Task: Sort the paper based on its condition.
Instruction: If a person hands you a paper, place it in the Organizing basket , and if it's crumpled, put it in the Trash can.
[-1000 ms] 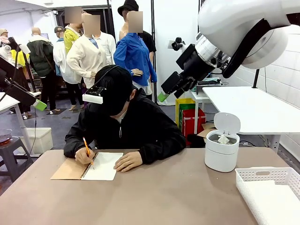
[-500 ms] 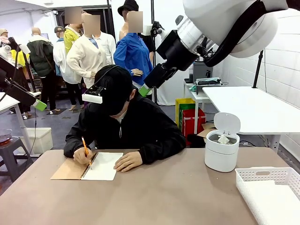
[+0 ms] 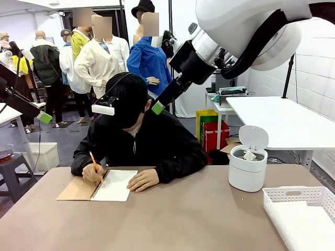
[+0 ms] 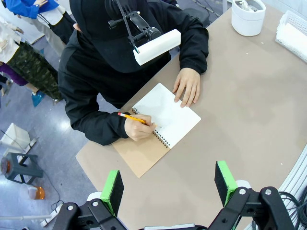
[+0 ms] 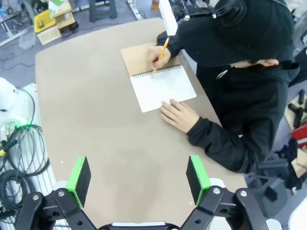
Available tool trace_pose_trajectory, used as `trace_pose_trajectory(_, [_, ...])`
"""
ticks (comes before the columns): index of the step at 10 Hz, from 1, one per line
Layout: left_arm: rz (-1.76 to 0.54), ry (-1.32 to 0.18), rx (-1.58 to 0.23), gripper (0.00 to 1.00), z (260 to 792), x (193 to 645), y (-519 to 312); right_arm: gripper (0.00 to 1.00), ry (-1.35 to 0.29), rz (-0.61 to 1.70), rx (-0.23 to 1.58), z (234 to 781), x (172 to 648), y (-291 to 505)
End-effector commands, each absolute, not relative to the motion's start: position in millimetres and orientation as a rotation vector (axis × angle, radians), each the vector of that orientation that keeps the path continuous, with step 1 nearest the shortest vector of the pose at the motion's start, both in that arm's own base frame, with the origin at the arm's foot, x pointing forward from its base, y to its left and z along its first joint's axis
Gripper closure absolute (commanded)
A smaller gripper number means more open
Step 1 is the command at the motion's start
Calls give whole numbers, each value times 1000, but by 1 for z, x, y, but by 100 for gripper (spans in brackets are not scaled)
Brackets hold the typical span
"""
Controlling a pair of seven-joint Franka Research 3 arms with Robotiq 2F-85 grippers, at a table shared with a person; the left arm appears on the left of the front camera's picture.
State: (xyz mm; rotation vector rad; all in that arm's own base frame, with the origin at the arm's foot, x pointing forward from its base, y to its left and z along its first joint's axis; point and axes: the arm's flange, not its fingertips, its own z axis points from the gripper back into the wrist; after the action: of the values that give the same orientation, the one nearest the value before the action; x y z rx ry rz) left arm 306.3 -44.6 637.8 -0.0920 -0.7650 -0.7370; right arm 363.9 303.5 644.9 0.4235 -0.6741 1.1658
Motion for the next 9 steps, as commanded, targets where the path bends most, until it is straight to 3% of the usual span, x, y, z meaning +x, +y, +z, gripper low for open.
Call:
trace_pose_trajectory(1, [-735,-764,-93,0,638,306,-44,0,-659,1166,424,636,365,304])
trace_pose_trajectory(9, [-735,-764,-93,0,638,306,-44,0,-674,1166,423,645,364,303])
